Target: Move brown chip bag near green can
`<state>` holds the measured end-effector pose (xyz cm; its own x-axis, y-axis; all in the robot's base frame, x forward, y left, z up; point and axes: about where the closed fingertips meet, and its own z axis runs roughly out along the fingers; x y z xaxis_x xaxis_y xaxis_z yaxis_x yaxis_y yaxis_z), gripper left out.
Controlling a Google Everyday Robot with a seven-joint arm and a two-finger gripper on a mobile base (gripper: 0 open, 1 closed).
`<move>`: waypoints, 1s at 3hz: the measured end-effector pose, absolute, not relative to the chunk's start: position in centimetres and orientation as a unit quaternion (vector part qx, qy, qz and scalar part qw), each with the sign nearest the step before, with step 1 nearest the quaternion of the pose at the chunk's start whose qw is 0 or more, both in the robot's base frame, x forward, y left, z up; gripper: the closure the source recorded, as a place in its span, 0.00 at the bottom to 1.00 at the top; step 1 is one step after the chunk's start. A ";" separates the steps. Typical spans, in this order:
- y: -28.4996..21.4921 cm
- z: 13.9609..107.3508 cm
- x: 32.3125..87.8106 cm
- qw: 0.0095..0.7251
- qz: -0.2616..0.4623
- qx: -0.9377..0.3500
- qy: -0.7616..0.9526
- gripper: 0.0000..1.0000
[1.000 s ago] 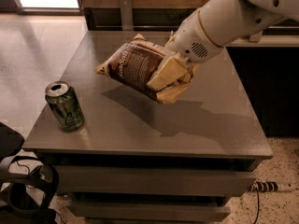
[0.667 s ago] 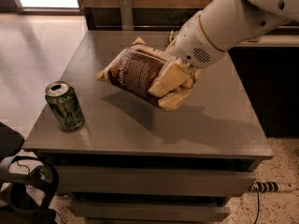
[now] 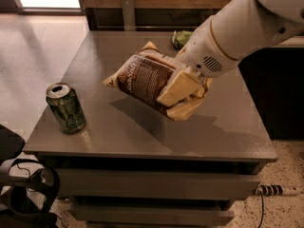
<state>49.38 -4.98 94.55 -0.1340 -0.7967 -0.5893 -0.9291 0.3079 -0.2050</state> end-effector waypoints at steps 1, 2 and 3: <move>-4.8 94.7 49.4 0.314 0.106 -0.581 0.744 0.79; -4.6 94.8 49.3 0.314 0.106 -0.582 0.743 0.57; -4.5 94.8 49.3 0.315 0.105 -0.583 0.742 0.33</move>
Offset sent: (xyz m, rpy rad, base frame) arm 0.0002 0.0021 0.0010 0.0005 -0.0022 0.0051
